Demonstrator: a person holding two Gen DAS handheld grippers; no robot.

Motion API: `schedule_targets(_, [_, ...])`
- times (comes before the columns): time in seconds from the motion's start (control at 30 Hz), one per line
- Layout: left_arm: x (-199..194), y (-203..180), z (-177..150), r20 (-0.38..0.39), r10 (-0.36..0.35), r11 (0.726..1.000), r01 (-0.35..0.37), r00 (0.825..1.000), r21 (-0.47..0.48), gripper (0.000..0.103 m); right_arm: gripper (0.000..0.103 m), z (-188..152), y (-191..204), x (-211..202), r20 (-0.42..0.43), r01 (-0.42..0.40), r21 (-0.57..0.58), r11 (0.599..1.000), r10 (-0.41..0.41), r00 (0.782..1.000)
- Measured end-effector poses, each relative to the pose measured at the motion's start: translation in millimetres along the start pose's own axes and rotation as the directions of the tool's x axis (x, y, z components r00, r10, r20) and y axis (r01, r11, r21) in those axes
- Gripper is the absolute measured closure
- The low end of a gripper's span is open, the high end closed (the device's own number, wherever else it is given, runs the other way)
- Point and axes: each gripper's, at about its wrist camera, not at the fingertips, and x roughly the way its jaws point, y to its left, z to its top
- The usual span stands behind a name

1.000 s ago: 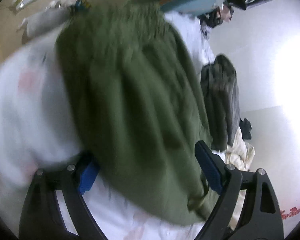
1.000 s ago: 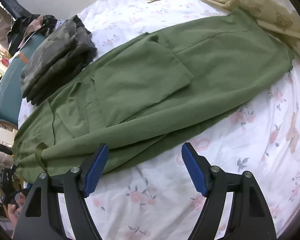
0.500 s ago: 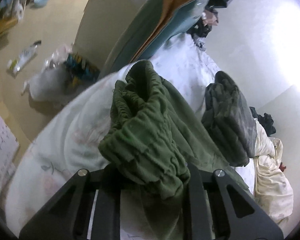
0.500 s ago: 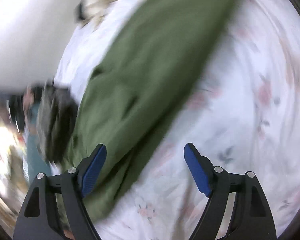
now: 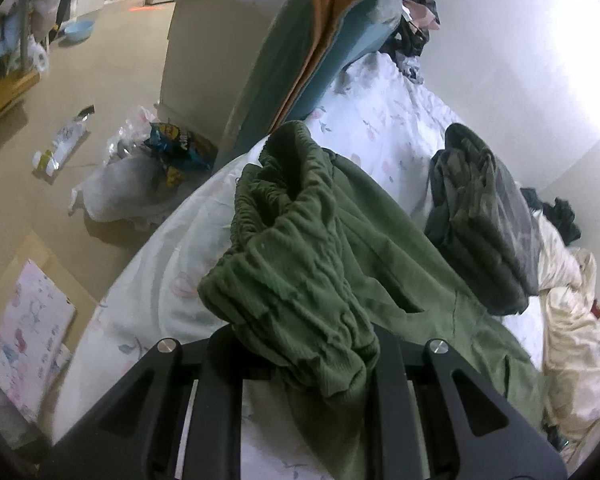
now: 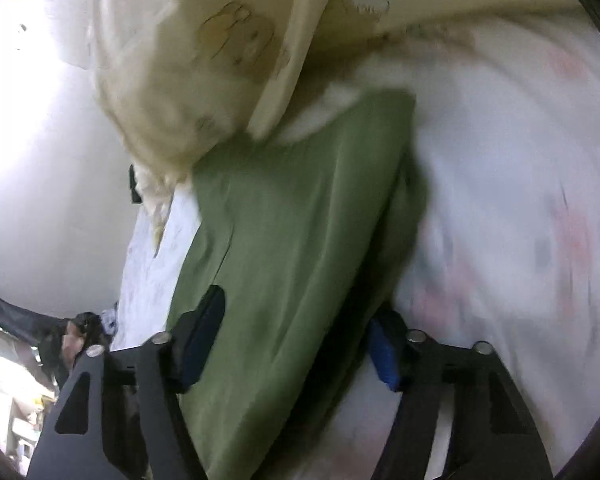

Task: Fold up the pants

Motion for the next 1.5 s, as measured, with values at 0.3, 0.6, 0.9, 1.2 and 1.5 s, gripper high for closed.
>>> schedule_targets(0.3, [-34.7, -28.4, 17.7, 0.029, -0.034, 0.995, 0.032, 0.999, 0.097, 0.090, 0.101, 12.0, 47.2, -16.4, 0.091, 0.116, -0.234, 0.965, -0.097, 0.991])
schedule_targets(0.6, [-113.9, -6.4, 45.5, 0.017, -0.131, 0.991, 0.131, 0.991, 0.020, 0.091, 0.101, 13.8, 98.8, -102.2, 0.123, 0.224, -0.316, 0.922, -0.195, 0.973])
schedule_targets(0.9, [-140.7, 75.8, -2.4, -0.244, 0.112, 0.994, -0.108, 0.963, 0.029, 0.090, 0.099, -58.6, 27.7, -176.8, -0.123, 0.492, -0.213, 0.844, -0.523, 0.843])
schedule_targets(1.2, [-123.3, 94.9, -26.3, -0.299, 0.225, 0.974, -0.212, 0.927, 0.075, 0.089, 0.054, -61.2, -1.5, -189.6, 0.018, 0.815, -0.279, 0.507, -0.846, 0.533])
schedule_targets(1.5, [-129.6, 66.1, -29.3, -0.225, 0.267, 0.955, -0.225, 0.937, 0.195, 0.089, 0.054, -206.5, 147.3, -155.0, -0.305, 0.110, -0.574, 0.811, -0.337, 0.891])
